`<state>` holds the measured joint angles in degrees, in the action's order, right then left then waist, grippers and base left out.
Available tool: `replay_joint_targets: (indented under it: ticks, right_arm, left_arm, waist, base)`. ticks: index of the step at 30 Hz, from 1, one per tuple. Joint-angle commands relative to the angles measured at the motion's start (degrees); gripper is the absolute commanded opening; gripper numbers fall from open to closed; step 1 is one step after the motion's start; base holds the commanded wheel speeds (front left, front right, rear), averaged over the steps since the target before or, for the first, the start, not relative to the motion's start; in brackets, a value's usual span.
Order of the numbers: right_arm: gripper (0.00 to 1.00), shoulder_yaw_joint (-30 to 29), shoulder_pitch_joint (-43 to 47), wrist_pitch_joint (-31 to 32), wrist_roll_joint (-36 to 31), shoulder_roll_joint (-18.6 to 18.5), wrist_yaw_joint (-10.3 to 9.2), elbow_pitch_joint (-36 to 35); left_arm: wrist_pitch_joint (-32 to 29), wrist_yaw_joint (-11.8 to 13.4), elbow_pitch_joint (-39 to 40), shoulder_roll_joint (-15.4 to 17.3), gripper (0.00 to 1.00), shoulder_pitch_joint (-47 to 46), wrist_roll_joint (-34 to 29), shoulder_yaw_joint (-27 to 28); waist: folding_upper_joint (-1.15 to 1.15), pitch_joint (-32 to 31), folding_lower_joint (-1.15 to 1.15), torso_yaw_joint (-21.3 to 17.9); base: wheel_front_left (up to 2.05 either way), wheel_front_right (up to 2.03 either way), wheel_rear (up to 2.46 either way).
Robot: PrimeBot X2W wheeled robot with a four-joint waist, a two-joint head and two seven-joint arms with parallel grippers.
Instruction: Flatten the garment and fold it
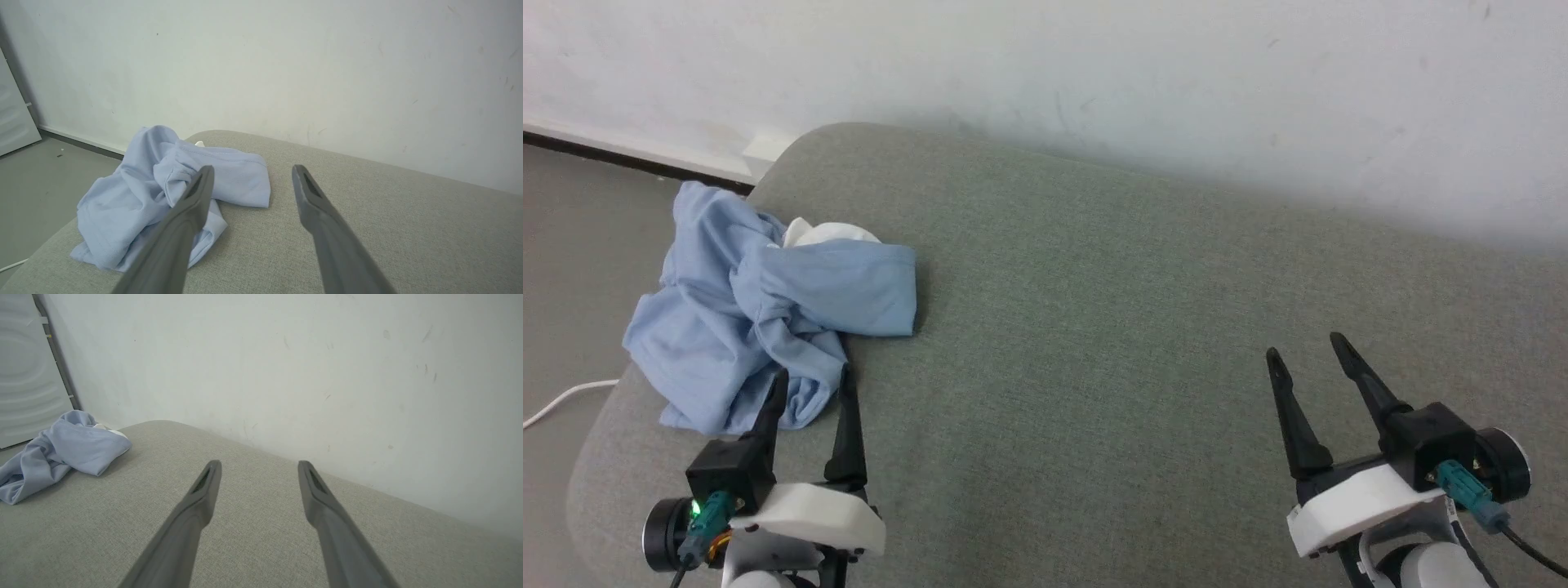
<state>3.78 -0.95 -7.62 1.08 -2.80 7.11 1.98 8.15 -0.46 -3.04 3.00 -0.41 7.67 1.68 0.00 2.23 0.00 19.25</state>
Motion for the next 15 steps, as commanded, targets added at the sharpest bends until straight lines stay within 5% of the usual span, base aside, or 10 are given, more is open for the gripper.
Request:
replay_joint_targets:
  ticks: [1, 15]
  right_arm:
    - [1.00, 0.4, -1.0, -0.6, 0.4, 0.0, 0.21, 0.1]
    - [1.00, 2.0, -1.9, -2.2, 1.2, -0.1, 0.26, 0.6]
  left_arm:
    - [0.6, 0.3, -0.2, -0.1, 1.00, -0.9, 0.9, 0.2]
    - [2.3, 1.2, -0.1, -0.1, 1.00, -1.5, 2.8, 1.6]
  waist:
    - [0.00, 0.5, 0.00, 1.2]
    - [0.00, 2.3, 0.00, 3.9]
  base:
    - [0.00, 0.00, 0.00]
    - [0.00, 0.00, 0.00]
